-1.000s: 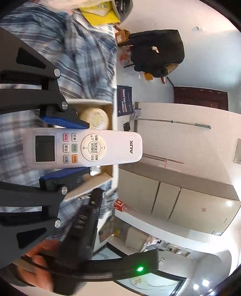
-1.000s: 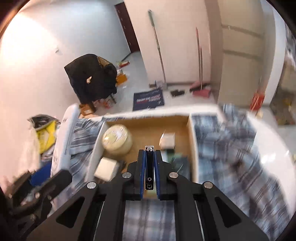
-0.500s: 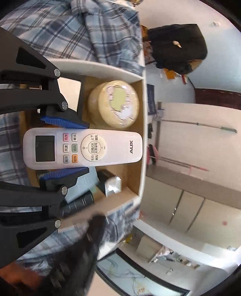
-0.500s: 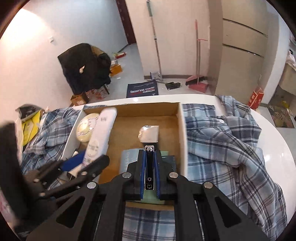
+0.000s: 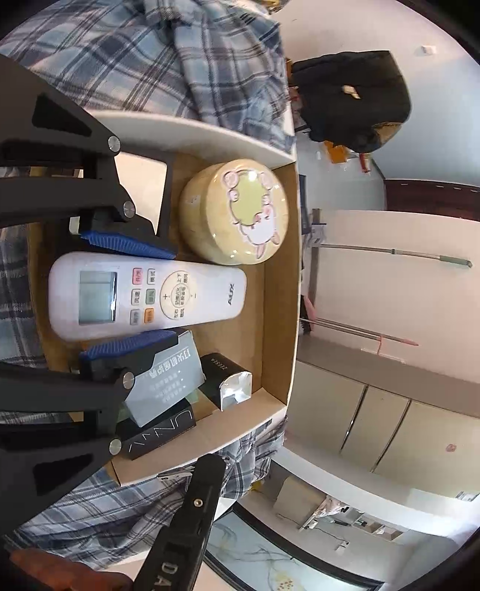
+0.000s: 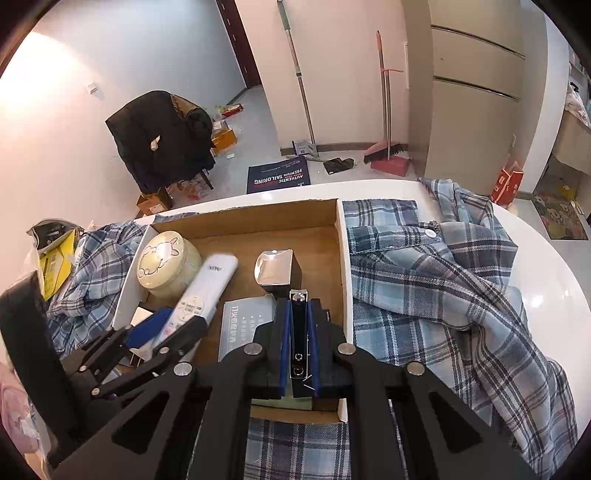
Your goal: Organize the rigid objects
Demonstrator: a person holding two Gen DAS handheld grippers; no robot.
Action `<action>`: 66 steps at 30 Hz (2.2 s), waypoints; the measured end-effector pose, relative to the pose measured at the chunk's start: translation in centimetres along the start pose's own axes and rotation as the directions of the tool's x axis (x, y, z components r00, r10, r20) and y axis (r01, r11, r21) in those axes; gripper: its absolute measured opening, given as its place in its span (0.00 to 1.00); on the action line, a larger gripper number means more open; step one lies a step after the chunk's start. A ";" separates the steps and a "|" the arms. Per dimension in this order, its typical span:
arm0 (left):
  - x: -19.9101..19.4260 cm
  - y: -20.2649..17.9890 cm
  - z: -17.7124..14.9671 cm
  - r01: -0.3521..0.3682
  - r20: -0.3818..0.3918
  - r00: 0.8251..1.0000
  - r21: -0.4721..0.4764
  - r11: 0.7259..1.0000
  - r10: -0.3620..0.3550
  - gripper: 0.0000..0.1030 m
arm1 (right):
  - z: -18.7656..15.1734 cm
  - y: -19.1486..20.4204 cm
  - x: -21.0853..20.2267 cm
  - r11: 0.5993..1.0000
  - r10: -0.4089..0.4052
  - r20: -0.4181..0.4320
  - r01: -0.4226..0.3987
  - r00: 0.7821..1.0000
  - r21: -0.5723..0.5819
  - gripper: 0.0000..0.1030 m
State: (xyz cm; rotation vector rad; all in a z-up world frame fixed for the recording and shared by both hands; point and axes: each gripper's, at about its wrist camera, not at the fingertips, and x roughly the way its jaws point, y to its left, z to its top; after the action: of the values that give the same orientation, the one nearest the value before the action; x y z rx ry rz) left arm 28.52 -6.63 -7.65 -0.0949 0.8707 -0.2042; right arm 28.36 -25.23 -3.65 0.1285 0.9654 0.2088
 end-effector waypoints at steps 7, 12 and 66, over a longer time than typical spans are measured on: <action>-3.8 0.4 0.1 0.023 0.178 0.984 0.019 1.000 -0.026 0.67 | -0.2 -0.1 0.7 1.000 -0.010 -0.022 0.010 1.000 -0.006 0.09; -6.9 -0.1 -0.1 0.003 0.366 0.930 0.066 0.998 -0.027 0.86 | -0.6 0.1 1.6 1.000 -0.003 -0.049 0.002 0.999 -0.014 0.09; -30.4 -2.0 -8.7 0.013 0.744 0.661 0.128 0.992 -0.105 1.00 | -10.0 1.3 -19.0 0.994 0.071 0.509 -0.020 0.858 -0.105 0.32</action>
State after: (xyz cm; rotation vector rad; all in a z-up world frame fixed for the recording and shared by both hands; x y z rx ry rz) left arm 2.53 -2.01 9.91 -0.0915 0.0117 -0.2477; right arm 9.46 -28.25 6.19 0.1101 0.4162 0.2487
